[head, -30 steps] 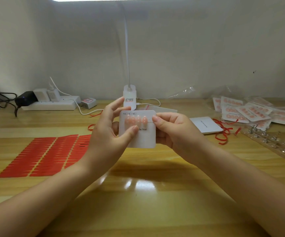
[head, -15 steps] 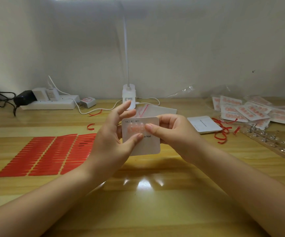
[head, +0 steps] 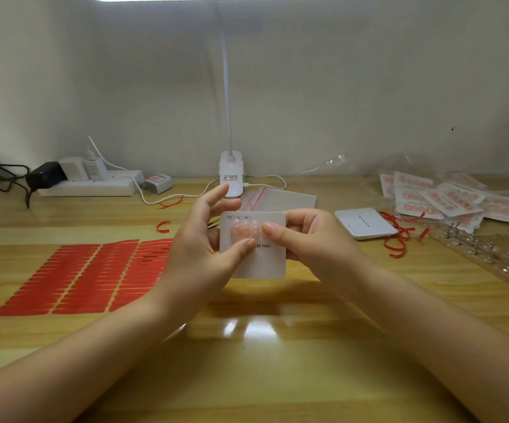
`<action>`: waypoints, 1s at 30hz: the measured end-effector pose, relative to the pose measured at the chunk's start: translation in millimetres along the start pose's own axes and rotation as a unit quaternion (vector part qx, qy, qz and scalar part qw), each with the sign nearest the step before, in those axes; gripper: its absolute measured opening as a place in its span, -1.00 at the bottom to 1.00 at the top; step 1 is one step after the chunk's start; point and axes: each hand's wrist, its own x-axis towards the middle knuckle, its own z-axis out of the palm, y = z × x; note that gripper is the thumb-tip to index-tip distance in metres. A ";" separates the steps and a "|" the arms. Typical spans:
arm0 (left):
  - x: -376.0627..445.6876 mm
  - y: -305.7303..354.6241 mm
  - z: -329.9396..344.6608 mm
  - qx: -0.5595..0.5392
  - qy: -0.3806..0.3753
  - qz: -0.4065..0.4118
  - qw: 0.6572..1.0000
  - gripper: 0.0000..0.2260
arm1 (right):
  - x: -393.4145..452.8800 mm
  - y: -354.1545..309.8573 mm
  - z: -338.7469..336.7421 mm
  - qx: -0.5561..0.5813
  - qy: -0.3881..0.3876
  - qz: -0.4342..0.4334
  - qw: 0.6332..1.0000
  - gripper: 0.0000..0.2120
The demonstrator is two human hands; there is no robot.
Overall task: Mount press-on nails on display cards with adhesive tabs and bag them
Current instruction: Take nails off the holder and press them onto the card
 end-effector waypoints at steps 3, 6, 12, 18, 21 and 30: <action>-1.1 -2.6 0.7 0.017 -0.005 0.006 1.000 -0.33 | -0.6 4.0 3.3 -0.029 0.036 -0.002 0.999 -0.91; -0.7 -5.2 0.0 0.042 -0.008 0.016 0.999 -0.37 | -1.7 6.4 6.6 -0.035 0.044 0.005 0.998 -0.90; -0.5 -11.6 -0.1 0.085 -0.037 -0.021 0.995 -0.45 | -1.2 8.8 -6.6 -0.298 0.102 -0.078 0.946 -0.64; -3.7 -17.1 2.3 0.363 -0.110 0.025 0.925 -0.37 | 3.1 21.2 -16.3 -0.413 0.158 -0.101 0.891 -0.65; -3.2 -19.7 0.7 0.426 -0.119 0.036 0.896 -0.41 | 3.8 27.2 -17.8 -0.463 0.145 -0.111 0.867 -0.74; -3.3 -23.3 2.8 0.362 -0.247 -0.025 0.899 -0.11 | 10.4 38.2 -17.2 -0.509 0.111 -0.105 0.847 -0.81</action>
